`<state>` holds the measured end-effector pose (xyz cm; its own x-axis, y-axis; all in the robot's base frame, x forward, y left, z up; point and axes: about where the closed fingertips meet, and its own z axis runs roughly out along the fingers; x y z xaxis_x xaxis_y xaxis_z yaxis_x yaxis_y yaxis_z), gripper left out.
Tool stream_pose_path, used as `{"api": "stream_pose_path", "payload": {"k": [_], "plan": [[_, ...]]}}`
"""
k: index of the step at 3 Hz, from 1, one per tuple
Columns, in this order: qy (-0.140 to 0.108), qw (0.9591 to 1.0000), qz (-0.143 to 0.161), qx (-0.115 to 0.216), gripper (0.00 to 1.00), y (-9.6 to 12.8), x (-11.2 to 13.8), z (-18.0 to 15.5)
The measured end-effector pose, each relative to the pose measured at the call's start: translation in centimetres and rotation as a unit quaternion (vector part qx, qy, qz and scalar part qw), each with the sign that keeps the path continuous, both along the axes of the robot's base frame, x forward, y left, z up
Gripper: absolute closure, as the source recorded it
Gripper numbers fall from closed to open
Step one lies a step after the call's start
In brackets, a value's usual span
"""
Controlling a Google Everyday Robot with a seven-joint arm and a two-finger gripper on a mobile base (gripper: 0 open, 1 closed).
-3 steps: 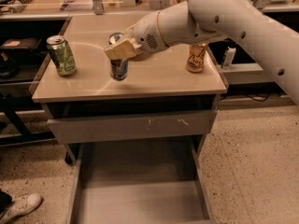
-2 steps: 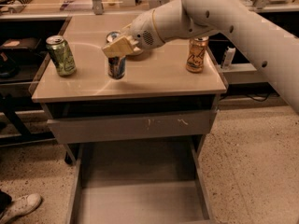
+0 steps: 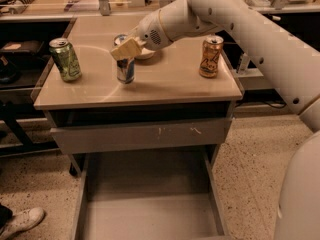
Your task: Pick redbull can from middle drawer and place on counter
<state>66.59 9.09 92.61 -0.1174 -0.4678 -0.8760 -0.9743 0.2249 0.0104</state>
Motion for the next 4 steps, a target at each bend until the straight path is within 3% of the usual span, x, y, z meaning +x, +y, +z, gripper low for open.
{"api": "stream_pose_path", "payload": {"k": [2,3,4], "plan": [[0.022,0.9994,-0.002,-0.025,1.0,-0.5,2.3,-2.9],[0.022,0.9994,-0.004,-0.026,1.0,-0.7,2.6,-3.0],[0.022,0.9994,-0.004,-0.026,0.81,-0.6,2.6,-3.0]]}}
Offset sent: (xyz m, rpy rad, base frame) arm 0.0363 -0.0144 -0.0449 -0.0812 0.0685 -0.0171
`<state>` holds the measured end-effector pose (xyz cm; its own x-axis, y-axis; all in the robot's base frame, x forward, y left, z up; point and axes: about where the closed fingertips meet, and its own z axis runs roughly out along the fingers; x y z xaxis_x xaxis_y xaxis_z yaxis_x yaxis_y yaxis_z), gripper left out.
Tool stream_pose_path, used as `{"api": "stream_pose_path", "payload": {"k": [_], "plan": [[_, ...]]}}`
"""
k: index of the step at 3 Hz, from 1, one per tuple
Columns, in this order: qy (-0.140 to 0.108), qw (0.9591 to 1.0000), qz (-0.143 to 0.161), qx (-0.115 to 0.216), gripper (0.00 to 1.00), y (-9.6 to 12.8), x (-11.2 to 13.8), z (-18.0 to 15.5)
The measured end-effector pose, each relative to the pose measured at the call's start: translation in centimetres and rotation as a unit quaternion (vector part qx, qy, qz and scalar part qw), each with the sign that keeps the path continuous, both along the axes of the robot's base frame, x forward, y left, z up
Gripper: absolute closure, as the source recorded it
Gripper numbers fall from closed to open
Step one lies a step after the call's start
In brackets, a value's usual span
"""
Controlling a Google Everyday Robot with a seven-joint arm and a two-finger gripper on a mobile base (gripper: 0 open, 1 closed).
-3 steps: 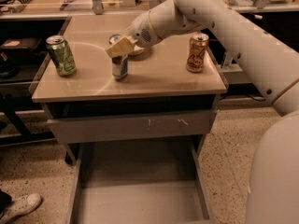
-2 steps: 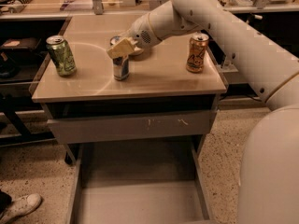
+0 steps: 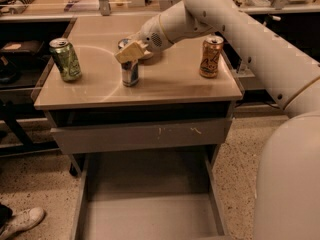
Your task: Pick redbull can from middle drawer and place on counter
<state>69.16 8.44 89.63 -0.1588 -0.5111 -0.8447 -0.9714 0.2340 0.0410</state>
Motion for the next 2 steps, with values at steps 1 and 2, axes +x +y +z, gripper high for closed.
{"api": "stream_pose_path", "payload": {"k": [1,2], "plan": [[0.0,1.0,0.0,0.0,0.58,0.0,0.0,0.0],[0.0,1.0,0.0,0.0,0.35,0.0,0.0,0.0]]}}
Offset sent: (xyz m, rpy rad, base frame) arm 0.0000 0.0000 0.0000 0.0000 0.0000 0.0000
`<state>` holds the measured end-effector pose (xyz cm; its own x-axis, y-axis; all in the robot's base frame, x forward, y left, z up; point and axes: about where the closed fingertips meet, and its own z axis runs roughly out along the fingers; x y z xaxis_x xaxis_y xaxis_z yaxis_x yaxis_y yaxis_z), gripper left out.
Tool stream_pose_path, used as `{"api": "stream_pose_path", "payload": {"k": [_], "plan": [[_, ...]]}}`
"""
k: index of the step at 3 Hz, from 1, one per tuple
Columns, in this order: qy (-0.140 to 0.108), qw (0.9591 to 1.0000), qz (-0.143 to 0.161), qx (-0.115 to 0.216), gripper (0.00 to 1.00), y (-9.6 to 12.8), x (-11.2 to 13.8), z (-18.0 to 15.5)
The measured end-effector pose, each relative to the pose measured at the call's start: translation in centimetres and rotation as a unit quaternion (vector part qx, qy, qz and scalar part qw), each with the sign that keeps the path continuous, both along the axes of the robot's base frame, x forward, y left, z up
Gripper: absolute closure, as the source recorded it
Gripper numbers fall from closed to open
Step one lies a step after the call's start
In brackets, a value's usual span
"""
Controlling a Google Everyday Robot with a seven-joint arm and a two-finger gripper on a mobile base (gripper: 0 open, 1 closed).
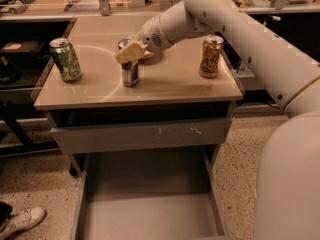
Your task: Pick redbull can from middle drawer and place on counter
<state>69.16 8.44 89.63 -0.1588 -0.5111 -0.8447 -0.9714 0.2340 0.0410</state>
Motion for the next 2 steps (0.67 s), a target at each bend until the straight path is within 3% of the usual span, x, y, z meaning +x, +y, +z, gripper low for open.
{"api": "stream_pose_path", "payload": {"k": [1,2], "plan": [[0.0,1.0,0.0,0.0,0.11,0.01,0.0,0.0],[0.0,1.0,0.0,0.0,0.0,0.01,0.0,-0.01]]}}
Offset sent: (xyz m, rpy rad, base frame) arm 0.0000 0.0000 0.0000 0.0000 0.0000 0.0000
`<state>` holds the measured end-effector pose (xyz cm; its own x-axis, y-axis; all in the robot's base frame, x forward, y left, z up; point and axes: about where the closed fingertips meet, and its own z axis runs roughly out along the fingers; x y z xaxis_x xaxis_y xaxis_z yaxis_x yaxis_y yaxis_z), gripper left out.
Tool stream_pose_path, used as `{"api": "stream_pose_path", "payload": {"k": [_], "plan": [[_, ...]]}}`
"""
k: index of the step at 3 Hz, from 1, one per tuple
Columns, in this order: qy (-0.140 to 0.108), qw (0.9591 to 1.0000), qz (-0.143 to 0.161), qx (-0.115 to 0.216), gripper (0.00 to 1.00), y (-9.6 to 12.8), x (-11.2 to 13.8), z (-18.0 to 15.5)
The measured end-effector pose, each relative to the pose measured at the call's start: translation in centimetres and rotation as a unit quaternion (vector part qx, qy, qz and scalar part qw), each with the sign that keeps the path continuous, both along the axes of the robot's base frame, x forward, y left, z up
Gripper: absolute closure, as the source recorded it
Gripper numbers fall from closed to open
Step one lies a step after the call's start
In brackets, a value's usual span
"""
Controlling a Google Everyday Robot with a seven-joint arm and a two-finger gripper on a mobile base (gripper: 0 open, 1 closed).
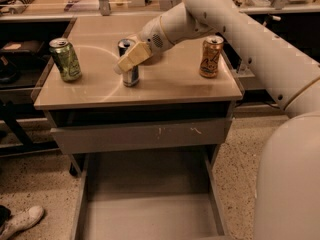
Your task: Pick redbull can from middle drawer and place on counter
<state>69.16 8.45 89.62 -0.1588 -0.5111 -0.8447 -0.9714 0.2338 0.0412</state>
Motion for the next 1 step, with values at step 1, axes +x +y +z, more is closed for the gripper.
{"api": "stream_pose_path", "payload": {"k": [1], "plan": [[0.0,1.0,0.0,0.0,0.0,0.0,0.0,0.0]]}}
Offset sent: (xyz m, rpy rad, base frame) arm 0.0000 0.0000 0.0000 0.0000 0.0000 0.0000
